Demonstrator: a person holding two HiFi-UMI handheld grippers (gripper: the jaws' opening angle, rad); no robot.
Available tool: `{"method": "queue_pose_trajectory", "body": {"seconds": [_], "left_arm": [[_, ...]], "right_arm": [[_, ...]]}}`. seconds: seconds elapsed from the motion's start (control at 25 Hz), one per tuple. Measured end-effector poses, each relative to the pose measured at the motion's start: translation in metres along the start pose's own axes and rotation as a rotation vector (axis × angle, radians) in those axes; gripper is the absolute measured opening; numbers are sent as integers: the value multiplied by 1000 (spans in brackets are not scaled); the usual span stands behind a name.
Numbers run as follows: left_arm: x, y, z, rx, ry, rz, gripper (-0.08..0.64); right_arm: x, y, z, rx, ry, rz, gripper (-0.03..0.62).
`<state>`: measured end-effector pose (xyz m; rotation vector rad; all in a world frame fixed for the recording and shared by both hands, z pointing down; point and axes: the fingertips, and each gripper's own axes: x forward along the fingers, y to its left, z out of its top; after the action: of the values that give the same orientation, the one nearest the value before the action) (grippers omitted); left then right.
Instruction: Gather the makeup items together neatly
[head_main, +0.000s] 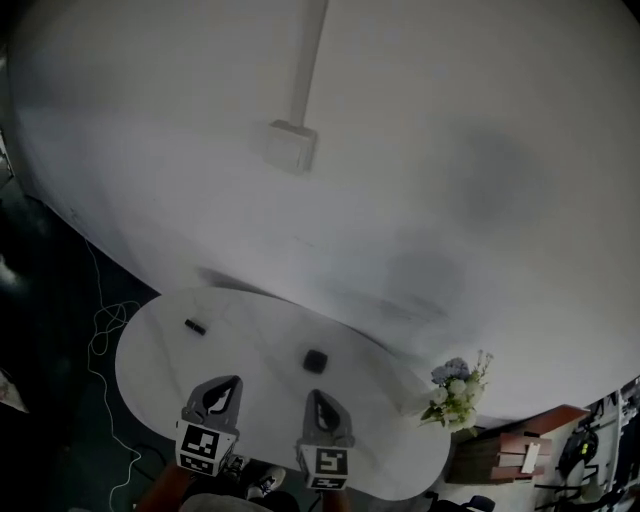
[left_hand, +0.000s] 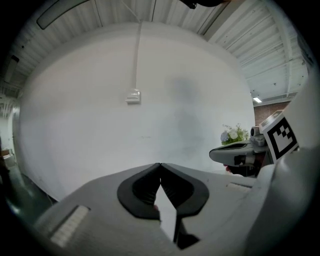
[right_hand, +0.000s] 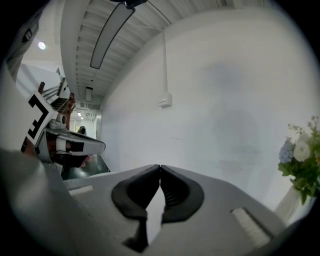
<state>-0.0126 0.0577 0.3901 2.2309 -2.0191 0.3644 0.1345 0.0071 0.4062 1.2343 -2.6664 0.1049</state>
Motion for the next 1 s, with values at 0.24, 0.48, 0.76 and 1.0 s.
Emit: {"method": "queue_pose_trajectory", "body": {"seconds": [0.24,0.48,0.76,1.0], "left_arm": [[-29,33,-13,-16,15,122,11],[-59,79,-25,-50,23,241,11],[-74,138,-45,-89,34,315,11],[-76,197,-62,-131,62,325,11]], "right_arm": [[20,44,5,-17,-14,132,6],[48,98,13,-41,-24,257,6],[90,152,17,-82,10,337,6],[137,201,16,-107,47,375,5]]}}
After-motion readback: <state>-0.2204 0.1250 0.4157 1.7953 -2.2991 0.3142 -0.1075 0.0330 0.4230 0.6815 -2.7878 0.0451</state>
